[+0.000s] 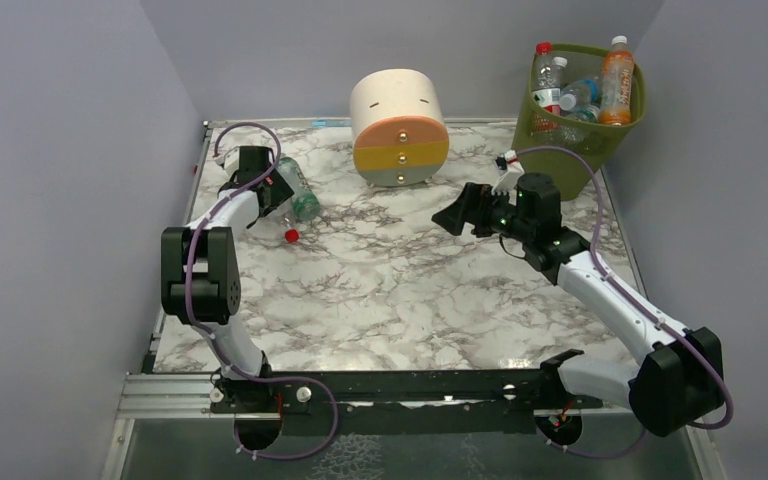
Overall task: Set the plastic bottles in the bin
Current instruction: Pick up the plastic bottle at the center of the board.
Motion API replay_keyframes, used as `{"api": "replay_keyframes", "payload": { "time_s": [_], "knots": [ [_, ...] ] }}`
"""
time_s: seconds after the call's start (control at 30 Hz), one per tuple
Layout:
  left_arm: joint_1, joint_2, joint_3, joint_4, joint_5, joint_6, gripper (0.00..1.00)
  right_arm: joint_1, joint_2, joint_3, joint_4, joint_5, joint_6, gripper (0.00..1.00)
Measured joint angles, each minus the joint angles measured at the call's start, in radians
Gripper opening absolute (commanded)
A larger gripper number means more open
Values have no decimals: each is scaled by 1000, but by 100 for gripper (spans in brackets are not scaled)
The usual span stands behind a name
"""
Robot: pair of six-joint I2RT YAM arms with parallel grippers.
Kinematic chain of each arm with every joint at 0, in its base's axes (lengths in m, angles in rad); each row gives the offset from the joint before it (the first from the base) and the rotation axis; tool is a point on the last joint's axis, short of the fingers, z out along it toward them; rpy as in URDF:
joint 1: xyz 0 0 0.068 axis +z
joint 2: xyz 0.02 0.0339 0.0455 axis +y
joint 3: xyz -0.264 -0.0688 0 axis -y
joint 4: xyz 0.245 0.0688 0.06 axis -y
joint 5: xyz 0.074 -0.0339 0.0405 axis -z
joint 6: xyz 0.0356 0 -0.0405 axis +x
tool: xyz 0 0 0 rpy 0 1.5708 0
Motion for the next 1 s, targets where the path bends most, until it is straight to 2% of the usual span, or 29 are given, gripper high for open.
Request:
{"api": "replay_keyframes", "payload": {
  "time_s": [0.4, 0.7, 1.0],
  "knots": [
    [7, 71, 16, 29, 0, 19, 91, 7, 8, -6, 6, 0, -7, 100],
    [7, 82, 17, 29, 0, 24, 69, 10, 8, -14, 10, -2, -7, 100],
    [7, 29, -13, 28, 8, 23, 67, 10, 8, -24, 14, -4, -7, 100]
  ]
}}
